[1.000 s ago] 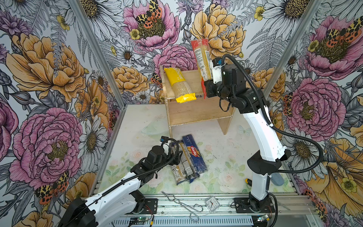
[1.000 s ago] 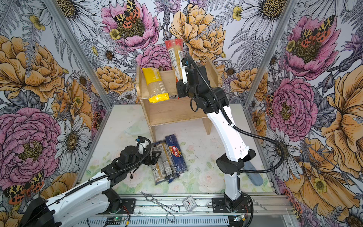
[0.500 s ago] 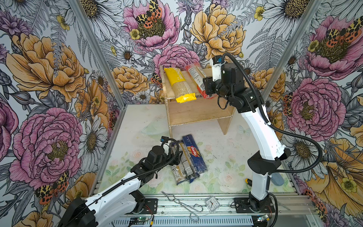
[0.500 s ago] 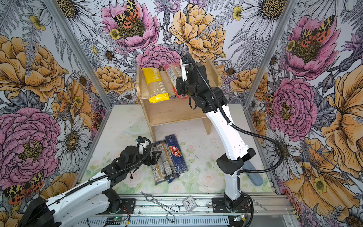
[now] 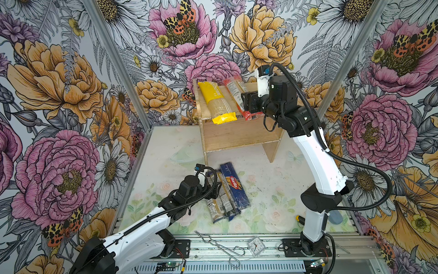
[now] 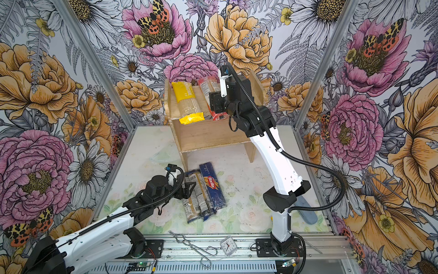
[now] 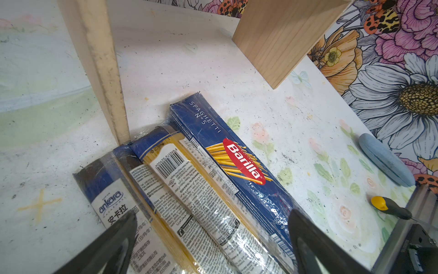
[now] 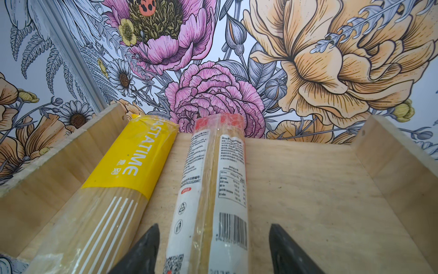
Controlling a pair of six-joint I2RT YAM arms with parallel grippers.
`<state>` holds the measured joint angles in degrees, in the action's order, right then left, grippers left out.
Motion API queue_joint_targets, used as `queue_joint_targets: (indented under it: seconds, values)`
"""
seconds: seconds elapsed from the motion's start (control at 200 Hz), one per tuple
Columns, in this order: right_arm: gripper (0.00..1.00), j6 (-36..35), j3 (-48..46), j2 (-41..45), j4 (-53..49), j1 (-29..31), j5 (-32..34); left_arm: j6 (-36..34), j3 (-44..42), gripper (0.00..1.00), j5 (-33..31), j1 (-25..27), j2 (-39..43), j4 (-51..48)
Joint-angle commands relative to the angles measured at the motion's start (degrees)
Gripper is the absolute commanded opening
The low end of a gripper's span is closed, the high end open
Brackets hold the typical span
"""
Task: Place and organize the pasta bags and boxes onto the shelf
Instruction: 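Lower the red-topped pack onto the upper shelf beside the yellow bag, open right gripper, then withdraw the right gripper from the shelf down to the blue Barilla box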
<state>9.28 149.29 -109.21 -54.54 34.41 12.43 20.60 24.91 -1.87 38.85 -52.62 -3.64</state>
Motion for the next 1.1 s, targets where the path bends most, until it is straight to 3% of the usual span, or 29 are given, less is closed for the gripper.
queue_joint_targets:
  seconds: [0.0, 0.325, 0.53, 0.761, 1.096]
  values:
    - [0.74, -1.2, -0.17, 2.84, 0.84, -0.49, 0.96, -0.65, 1.76, 0.99, 0.51, 0.35, -0.76, 0.63]
    - [0.75, -2.58, -1.56, 7.57, 0.82, -0.58, -0.97, -1.03, 2.52, 0.99, 0.55, 0.7, -1.51, 0.62]
    - [0.77, -1.7, -10.35, 15.76, 0.8, -0.58, -5.75, -1.08, 2.52, 0.99, 0.54, 1.01, -1.43, 0.64]
    - [0.81, 1.62, -31.94, 30.92, 1.47, -0.57, -14.68, -0.92, 2.47, 0.99, 0.5, 1.23, -1.26, 0.61]
    - [0.84, 13.26, -72.25, 54.09, 6.35, -0.49, -18.91, 0.29, 3.0, 0.99, 0.73, 2.09, -1.52, 0.83]
